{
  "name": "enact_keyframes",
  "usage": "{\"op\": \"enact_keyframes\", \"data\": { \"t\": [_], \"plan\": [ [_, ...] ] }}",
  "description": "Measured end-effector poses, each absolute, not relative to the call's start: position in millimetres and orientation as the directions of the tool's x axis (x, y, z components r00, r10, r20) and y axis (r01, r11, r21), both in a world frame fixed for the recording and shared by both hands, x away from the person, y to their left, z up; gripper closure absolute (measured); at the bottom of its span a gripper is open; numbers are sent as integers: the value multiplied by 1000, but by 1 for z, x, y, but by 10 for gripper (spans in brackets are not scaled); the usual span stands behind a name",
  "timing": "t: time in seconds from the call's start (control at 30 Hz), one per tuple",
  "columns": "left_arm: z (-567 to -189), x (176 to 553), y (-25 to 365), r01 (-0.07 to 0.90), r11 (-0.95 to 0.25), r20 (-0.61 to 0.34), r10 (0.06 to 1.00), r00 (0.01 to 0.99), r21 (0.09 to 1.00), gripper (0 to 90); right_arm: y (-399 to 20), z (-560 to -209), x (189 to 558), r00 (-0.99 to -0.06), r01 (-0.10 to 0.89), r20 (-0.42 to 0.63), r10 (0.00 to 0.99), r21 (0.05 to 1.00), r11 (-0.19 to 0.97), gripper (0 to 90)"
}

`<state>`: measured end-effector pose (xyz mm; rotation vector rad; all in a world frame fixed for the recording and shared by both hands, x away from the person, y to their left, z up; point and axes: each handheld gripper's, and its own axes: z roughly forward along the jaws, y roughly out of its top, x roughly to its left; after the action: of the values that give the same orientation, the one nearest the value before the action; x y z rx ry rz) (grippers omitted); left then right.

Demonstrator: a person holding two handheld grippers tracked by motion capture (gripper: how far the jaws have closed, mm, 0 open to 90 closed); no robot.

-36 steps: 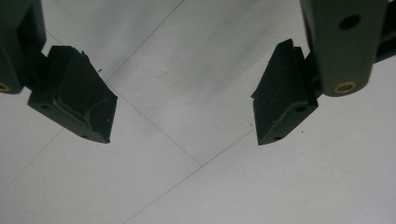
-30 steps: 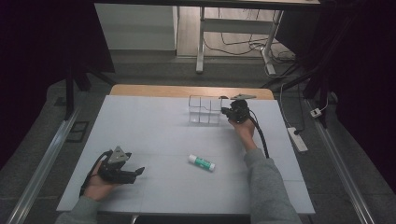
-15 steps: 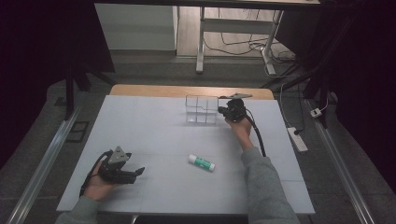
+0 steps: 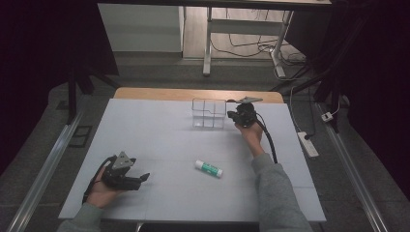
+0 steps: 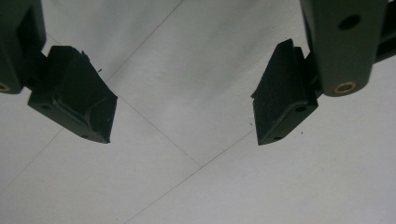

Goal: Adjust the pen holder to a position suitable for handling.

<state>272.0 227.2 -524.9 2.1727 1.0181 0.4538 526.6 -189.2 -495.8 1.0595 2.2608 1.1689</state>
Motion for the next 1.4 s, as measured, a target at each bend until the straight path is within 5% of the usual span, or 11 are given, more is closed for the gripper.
{"op": "enact_keyframes", "data": {
  "t": [0.57,0.7,0.8,0.97,1.4],
  "plan": [
    [-522,271,228,527,-450,34,783,621,721,216,-223,-484,469,-678,404,37,734,853,330,882],
    [-522,270,228,529,-443,31,787,616,724,216,-228,-481,458,-692,396,35,721,854,338,815],
    [-522,271,228,531,-443,30,788,615,723,215,-229,-478,448,-704,402,53,708,852,336,646],
    [-522,271,228,529,-443,32,787,616,723,215,-229,-474,439,-728,403,59,683,843,356,521],
    [-522,272,227,526,-445,33,785,619,725,216,-218,-464,417,-793,384,57,607,820,424,401]
  ]
}}
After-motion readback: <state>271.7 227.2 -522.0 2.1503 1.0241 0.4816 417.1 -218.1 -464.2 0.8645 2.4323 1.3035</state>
